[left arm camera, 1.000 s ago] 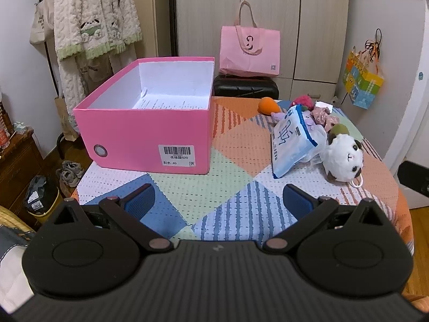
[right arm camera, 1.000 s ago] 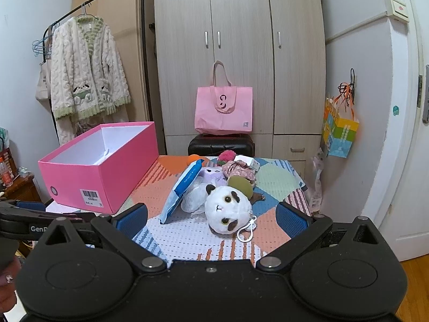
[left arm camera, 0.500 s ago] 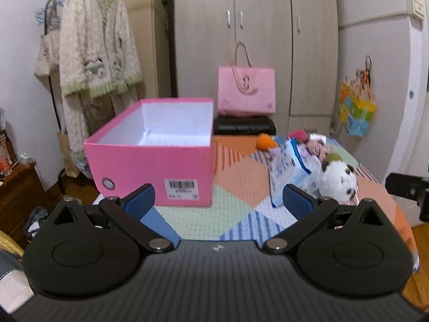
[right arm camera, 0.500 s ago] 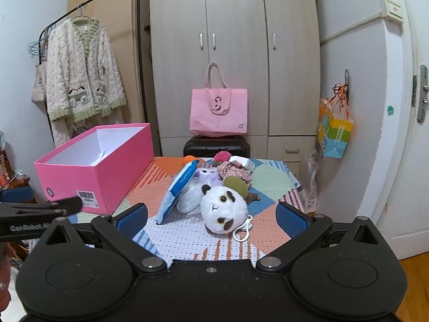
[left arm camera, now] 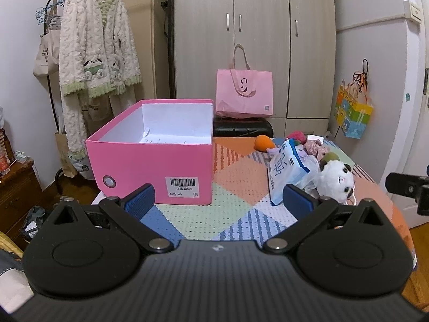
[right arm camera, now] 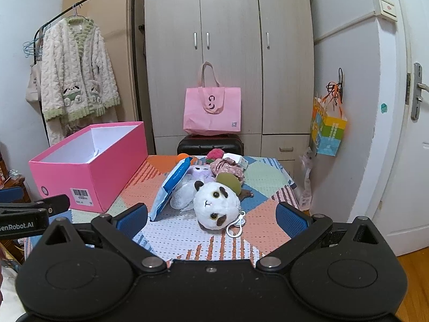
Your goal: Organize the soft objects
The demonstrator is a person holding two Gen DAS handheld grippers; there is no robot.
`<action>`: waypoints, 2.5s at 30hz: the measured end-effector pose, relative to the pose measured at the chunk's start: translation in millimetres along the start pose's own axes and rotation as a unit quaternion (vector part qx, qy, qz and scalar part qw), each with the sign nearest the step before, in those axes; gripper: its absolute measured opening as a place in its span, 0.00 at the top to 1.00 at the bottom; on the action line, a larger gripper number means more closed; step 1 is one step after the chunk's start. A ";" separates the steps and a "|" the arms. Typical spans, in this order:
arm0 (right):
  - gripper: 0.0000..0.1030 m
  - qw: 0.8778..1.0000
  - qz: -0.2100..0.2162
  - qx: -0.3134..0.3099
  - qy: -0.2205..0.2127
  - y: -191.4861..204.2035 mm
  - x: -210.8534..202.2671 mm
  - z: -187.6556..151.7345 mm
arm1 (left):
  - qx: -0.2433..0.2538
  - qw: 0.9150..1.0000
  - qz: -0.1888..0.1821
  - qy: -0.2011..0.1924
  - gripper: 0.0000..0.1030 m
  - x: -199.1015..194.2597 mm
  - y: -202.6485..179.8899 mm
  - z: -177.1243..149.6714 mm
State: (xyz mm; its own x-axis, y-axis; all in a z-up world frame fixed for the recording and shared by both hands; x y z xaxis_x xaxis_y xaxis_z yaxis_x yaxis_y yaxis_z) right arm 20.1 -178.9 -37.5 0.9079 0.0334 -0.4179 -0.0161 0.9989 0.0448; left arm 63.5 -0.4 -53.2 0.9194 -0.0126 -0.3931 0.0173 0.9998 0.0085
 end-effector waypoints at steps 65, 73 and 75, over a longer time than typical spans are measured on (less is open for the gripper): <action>0.29 0.984 0.176 -0.026 -0.020 -31.6 158.2 -49.4 | 0.125 0.963 -0.225 0.082 0.34 136.3 -192.6 -18.8; 0.30 0.986 0.160 -0.026 -0.026 -30.7 144.9 -49.1 | 0.113 0.963 -0.227 0.090 0.34 124.9 -191.1 -24.7; 0.30 0.987 0.154 -0.033 -0.028 -28.5 140.8 -49.5 | 0.113 0.963 -0.228 0.088 0.34 121.9 -190.9 -24.8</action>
State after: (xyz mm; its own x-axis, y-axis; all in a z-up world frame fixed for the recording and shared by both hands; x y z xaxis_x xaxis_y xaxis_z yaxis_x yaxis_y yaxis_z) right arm 127.7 -201.0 -142.6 0.8770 0.3358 -0.3437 -0.3207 0.9417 0.1018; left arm 162.5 -192.4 -125.6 0.7153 -0.4266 -0.5535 0.5062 0.8623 -0.0104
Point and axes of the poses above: each gripper's, at about its wrist camera, not at the fingertips, and x roughly the way its jaws point, y to its left, z to its top, the point moved 10 cm from there along x, roughly the way its jaws point, and after that the axes turned 2 degrees about z, right-handed, at the moved point
